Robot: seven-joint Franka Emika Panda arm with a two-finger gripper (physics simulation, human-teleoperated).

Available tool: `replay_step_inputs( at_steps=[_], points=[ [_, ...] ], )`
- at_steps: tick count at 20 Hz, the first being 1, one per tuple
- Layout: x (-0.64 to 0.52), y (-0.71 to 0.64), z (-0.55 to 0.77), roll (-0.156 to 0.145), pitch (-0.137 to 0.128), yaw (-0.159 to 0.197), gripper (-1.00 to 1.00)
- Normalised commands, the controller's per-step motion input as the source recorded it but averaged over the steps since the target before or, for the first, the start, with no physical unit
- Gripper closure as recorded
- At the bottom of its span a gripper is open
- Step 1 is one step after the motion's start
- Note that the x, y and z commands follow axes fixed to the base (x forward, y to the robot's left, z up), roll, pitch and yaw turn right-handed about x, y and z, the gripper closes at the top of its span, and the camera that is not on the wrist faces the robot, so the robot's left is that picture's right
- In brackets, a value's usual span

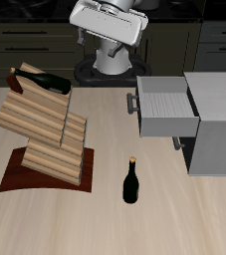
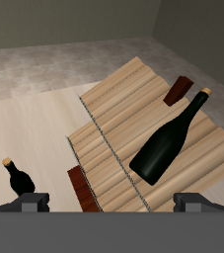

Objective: Place the wine bottle from the drawer onto the top layer of the wine rack and close the drawer

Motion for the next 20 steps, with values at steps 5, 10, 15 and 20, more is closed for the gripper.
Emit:
replay_step_inputs(
  at_steps=[5,10,15,20],
  points=[
    [-0.07,0.16,-0.07,0.028,0.043,0.066,-1.00],
    [-0.14,0.13,-0.01,-0.001,0.025,0.087,-1.00],
    [-0.13,0.14,-0.09,0.005,0.051,0.093,-1.00],
    [-0.09,0.05,-0.03,-0.005,0.033,0.059,-1.00]
  ],
)
